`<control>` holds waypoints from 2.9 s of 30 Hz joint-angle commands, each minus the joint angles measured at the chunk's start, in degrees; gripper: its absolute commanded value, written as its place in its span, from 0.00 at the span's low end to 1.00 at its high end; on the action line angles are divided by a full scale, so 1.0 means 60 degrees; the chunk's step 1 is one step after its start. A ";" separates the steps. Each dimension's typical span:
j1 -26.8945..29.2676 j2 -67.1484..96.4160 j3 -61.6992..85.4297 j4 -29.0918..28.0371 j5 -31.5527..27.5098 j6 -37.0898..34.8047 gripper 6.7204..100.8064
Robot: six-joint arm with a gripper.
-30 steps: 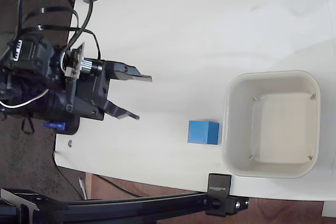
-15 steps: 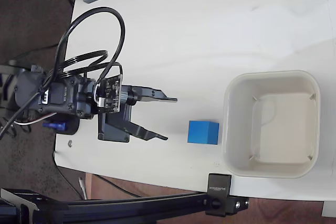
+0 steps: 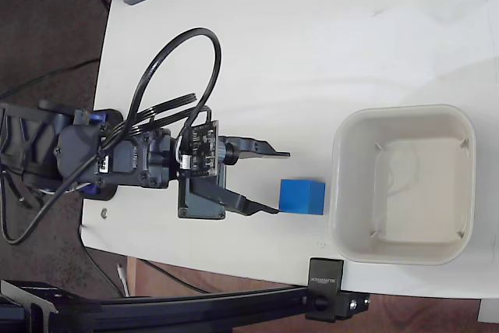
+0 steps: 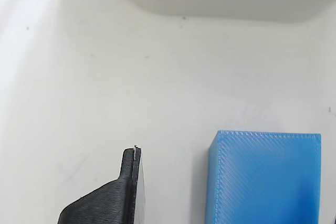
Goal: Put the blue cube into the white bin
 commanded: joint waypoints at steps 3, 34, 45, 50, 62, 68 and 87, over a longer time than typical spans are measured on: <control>0.0073 -0.0381 -0.1099 -0.0117 -0.0117 0.0088 0.99; 0.0322 -0.1099 -0.1040 -0.0732 -0.0234 0.0015 0.99; 0.0352 -0.1494 -0.0850 -0.1260 -0.0234 0.0103 0.97; 0.0410 -0.1567 -0.0850 -0.1201 -0.0293 0.0029 0.95; 0.0454 -0.1260 -0.0864 -0.0557 -0.0293 -0.0029 0.45; 0.0381 -0.1055 -0.0732 -0.0762 -0.0176 0.0044 0.35; -0.0615 -0.0557 -0.5522 0.3823 0.1084 0.0469 0.33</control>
